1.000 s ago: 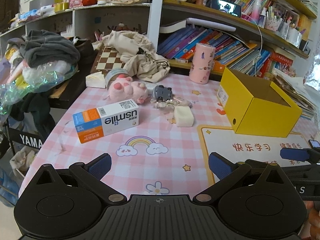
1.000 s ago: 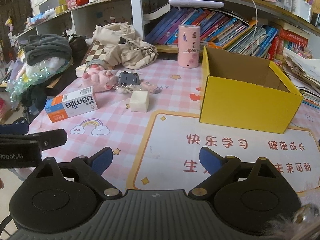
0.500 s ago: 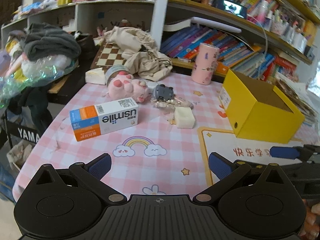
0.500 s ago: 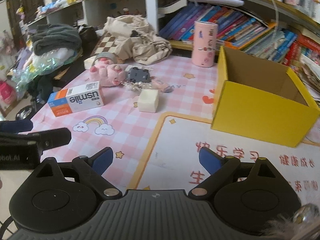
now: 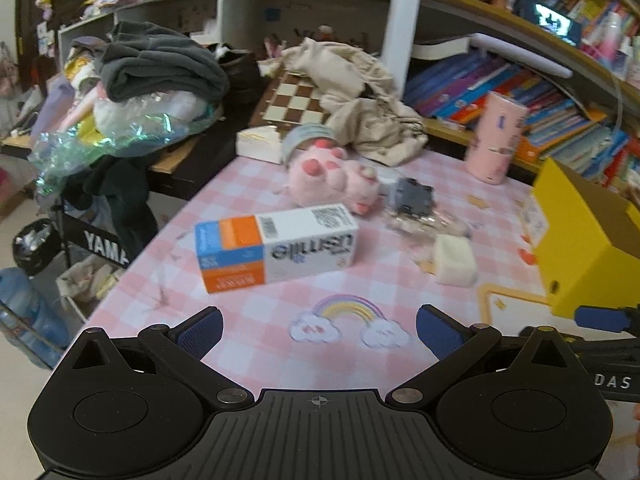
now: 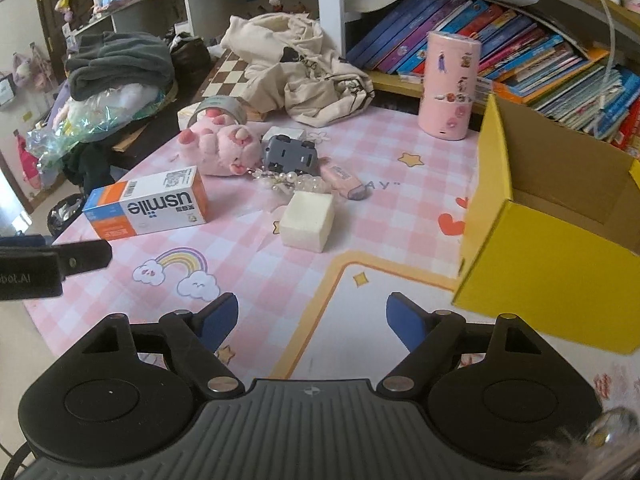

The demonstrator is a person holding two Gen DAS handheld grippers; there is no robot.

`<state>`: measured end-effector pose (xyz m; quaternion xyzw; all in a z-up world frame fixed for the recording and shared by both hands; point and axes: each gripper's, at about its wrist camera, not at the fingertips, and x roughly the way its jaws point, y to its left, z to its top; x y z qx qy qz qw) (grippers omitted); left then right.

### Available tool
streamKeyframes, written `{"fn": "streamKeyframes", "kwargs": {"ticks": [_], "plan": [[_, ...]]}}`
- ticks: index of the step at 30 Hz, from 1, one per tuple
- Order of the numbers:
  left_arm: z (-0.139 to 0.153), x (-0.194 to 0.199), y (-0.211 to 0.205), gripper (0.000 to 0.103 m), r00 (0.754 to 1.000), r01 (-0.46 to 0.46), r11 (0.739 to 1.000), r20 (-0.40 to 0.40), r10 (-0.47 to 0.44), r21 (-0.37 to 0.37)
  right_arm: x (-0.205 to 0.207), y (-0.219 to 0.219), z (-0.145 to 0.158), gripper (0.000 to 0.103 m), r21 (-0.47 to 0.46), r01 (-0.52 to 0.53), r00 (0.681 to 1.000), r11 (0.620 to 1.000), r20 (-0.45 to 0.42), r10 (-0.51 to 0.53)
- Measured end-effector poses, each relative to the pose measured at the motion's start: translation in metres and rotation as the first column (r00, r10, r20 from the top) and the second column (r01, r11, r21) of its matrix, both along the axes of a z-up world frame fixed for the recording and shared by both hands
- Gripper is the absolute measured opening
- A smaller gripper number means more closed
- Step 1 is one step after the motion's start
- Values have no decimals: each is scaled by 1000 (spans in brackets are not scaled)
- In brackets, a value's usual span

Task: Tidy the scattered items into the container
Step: 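Move the left tool to the usmile box while the right tool approaches the white sponge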

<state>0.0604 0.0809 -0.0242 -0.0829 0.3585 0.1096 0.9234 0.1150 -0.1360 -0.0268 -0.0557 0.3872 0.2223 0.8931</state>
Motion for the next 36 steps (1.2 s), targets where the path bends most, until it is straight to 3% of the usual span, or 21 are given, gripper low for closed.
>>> {"fn": "streamKeyframes", "kwargs": {"ticks": [7,15,26,28,30,33,36], "plan": [[-7,27,9,103,1000,-2,992,-11,4,129,37,13,-12,82,-23,-53,999,998,2,53],[-19,65,18,103,991,132,953,-60,-120,274,76,28,-30,82,-27,-90,995,996,-33,89],[-49,111,31,103,951,298,898,-179,-251,325,113,50,-49,82,-28,-138,988,990,-70,136],[-53,115,33,103,945,311,898,-202,-257,312,120,53,-53,78,-36,-138,988,990,-74,135],[-57,118,35,102,942,314,903,-219,-256,294,126,54,-56,65,-44,-140,987,989,-82,136],[-55,114,33,98,945,304,907,-211,-249,290,127,50,-56,56,-36,-157,984,987,-85,154],[-50,109,32,85,949,294,917,-199,-245,271,121,43,-54,41,-17,-171,981,985,-92,169]]}}
